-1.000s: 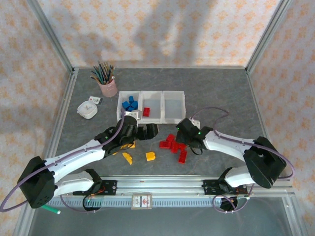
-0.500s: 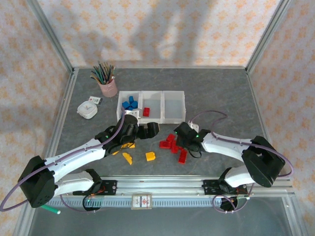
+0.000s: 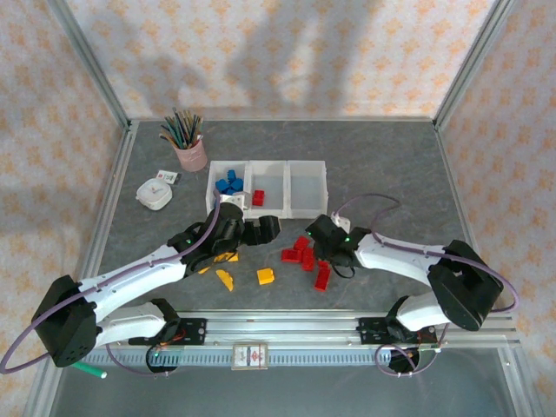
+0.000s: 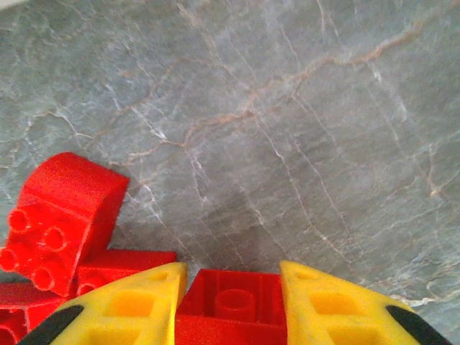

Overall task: Sort the legos into containers by color
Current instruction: Pick up the lego from the bottom-center of the table, then place the lego in the container.

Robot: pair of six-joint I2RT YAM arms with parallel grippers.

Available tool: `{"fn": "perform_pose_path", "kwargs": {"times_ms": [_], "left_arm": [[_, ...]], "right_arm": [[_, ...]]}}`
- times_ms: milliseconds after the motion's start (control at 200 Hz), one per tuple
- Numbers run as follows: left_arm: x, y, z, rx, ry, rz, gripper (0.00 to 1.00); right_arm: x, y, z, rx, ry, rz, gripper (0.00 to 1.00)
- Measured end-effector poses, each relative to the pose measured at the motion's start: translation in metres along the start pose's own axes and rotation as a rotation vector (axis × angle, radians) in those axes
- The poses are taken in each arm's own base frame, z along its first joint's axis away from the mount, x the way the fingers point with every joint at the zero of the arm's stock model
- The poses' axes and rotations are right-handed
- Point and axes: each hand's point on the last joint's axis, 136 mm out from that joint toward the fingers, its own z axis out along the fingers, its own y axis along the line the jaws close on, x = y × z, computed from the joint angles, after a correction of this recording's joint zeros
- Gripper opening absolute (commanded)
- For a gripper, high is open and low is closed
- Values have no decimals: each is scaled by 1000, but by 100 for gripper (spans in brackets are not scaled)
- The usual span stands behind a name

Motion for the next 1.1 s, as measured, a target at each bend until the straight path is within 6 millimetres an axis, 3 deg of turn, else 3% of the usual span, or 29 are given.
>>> {"fn": "perform_pose_path", "kwargs": {"times_ms": [115, 325, 510, 736, 836, 971, 1101], "left_arm": [[-8, 0, -6, -19, -26, 1, 99], [-42, 5, -30, -59, -127, -20, 99], [-68, 39, -47, -149, -198, -82, 99], [-80, 67, -55, -226, -228, -110, 99], [-83, 72, -56, -241, -234, -121, 99], [-82, 75, -53, -249, -224, -124, 99], [-80, 77, -50, -255, -212, -124, 99]], "right_arm": [[-24, 20, -17, -25, -57, -22, 31], [-79, 81, -44, -120, -176, -81, 31], [-110, 136, -33, -164, -215, -162, 32], [-145, 197, -6, -193, -256, -246, 32], [-161, 210, 8, -186, -272, -262, 35], [-176, 210, 30, -149, -274, -276, 46], [-181, 207, 33, -132, -274, -298, 55]]}}
